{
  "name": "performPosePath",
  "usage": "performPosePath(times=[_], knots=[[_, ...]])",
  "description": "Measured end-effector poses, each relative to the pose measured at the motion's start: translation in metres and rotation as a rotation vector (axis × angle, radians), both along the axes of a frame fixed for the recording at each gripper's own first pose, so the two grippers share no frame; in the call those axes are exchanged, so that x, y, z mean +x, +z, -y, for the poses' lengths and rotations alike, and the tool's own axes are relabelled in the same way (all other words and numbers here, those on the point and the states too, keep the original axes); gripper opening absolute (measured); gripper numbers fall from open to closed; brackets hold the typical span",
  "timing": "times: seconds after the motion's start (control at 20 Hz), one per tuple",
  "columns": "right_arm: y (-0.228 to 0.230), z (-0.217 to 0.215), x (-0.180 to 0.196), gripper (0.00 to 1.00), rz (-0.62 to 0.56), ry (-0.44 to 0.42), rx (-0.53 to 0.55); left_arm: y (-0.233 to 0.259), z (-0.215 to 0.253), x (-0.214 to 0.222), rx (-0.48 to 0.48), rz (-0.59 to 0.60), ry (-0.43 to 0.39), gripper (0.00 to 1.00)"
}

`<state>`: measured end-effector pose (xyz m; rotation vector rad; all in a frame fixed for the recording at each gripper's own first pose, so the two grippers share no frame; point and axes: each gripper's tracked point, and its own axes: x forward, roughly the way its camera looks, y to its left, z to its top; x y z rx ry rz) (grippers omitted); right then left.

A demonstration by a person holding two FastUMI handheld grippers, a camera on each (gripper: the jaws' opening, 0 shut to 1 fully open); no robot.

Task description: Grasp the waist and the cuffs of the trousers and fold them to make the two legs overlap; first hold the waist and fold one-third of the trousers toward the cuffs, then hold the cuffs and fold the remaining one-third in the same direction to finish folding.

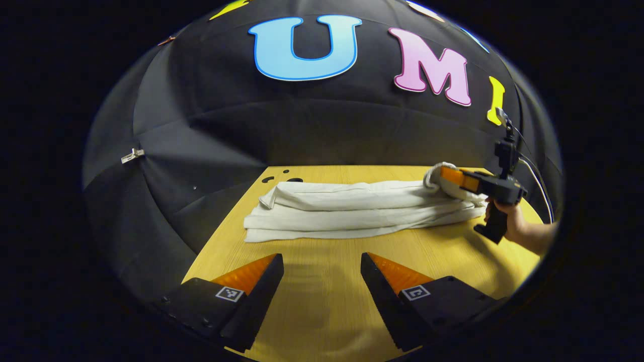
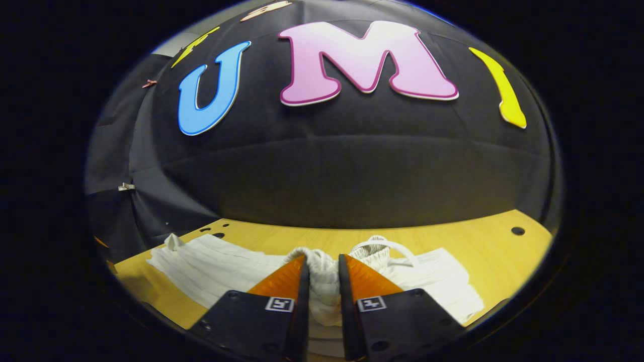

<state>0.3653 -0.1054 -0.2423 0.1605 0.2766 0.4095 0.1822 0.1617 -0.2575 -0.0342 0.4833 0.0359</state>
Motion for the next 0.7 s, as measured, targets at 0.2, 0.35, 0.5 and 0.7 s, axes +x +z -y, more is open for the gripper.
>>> performPosePath(times=[0.2,0.35,0.5,0.7], knots=[[-0.006,-0.018,-0.016,0.82,-0.031,0.049,0.013,0.007,-0.007,0.036,-0.078,0.050,0.015,0.98],[0.001,-0.013,-0.032,0.98,-0.061,0.062,0.002,0.007,-0.030,0.063,-0.105,0.067,0.055,0.98],[0.009,0.006,-0.050,0.98,-0.066,0.048,-0.049,-0.006,-0.069,0.092,0.012,0.052,0.102,0.98],[0.022,0.049,-0.078,0.98,-0.059,0.019,-0.134,-0.036,-0.104,0.125,0.074,-0.018,0.138,0.98]])
